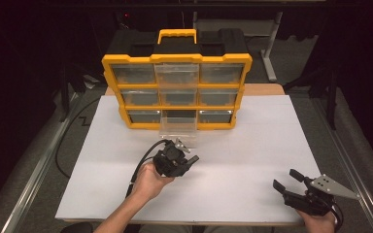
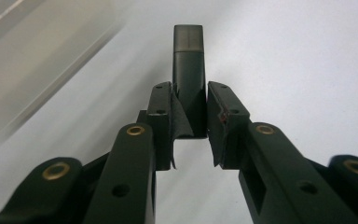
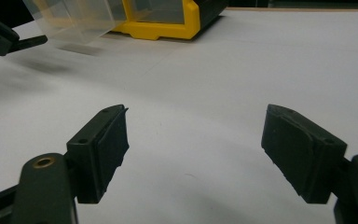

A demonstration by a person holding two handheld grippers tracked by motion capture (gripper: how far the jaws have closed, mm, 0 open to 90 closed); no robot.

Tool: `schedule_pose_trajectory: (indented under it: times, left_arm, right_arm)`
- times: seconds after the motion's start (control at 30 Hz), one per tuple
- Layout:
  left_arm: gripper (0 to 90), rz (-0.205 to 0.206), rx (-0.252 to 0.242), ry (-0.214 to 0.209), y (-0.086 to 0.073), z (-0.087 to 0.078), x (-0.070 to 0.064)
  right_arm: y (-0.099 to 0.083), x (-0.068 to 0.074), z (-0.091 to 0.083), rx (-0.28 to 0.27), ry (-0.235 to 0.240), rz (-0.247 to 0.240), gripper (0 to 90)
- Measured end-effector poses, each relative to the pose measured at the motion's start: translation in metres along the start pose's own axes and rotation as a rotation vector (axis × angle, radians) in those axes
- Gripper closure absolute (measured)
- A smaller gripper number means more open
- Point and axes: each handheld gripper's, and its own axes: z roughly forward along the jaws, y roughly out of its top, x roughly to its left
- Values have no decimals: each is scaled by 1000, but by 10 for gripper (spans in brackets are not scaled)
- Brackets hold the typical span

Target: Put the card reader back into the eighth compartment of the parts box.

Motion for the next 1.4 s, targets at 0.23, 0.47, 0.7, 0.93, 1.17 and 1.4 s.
schedule_pose_trajectory:
  times: [0.23, 0.47, 0.7, 0.93, 1.17, 1.4]
  left_arm:
    - [726, 12, -35, -14, 3, -13, -4]
    - [726, 13, -55, -17, 7, -21, -3]
    - [726, 14, -81, -12, 12, -31, 0]
    - [726, 5, -101, -4, 15, -40, 6]
    - [726, -11, -117, 0, 19, -47, 14]
    - [726, -37, -128, 10, 23, -50, 25]
  right_arm:
    - [0, 0, 0, 0, 0, -2, 228]
    - [0, 0, 0, -2, 1, 0, 227]
    - [0, 0, 0, -3, 1, -1, 227]
    - [0, 0, 0, -1, 3, 0, 227]
    - [0, 0, 0, -2, 2, -1, 227]
    - [0, 0, 0, -1, 3, 0, 227]
